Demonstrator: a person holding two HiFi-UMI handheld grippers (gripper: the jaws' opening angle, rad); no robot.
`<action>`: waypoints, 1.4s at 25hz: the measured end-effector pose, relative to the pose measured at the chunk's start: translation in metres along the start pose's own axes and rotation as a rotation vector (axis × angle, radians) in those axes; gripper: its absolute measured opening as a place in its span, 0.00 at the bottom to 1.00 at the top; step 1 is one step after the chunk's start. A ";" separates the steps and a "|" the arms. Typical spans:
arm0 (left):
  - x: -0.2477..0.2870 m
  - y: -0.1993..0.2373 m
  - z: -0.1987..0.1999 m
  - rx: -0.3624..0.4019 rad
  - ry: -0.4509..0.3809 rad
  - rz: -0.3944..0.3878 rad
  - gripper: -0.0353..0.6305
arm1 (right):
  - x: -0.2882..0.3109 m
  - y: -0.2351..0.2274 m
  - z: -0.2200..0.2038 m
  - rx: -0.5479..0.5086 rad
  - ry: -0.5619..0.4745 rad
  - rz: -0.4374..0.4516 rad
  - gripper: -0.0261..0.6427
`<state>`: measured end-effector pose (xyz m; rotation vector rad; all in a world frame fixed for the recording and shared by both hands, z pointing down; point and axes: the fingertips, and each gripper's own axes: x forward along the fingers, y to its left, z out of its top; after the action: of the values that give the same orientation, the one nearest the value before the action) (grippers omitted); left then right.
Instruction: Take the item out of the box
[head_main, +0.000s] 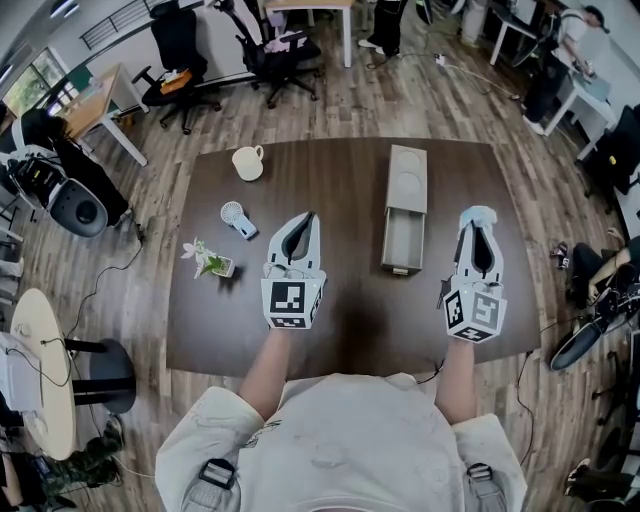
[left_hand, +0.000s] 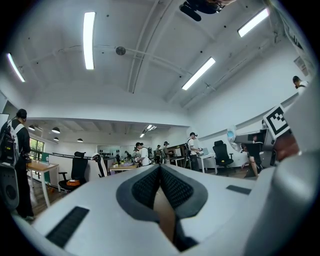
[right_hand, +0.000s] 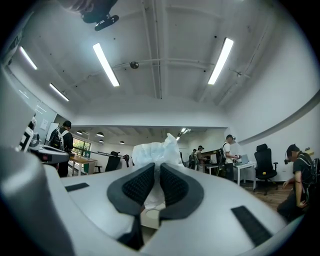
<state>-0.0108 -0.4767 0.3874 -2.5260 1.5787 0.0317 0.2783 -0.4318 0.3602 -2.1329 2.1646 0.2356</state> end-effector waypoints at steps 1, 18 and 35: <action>0.000 0.000 0.000 -0.001 0.001 0.000 0.06 | 0.000 0.000 0.001 0.000 0.001 0.001 0.09; 0.001 -0.001 -0.006 -0.008 0.005 -0.003 0.06 | 0.005 0.011 -0.006 -0.030 0.017 0.031 0.10; 0.001 -0.003 -0.002 -0.009 0.002 -0.014 0.06 | 0.005 0.012 0.001 -0.057 0.019 0.046 0.10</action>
<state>-0.0076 -0.4768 0.3899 -2.5443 1.5657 0.0345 0.2661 -0.4362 0.3592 -2.1254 2.2454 0.2848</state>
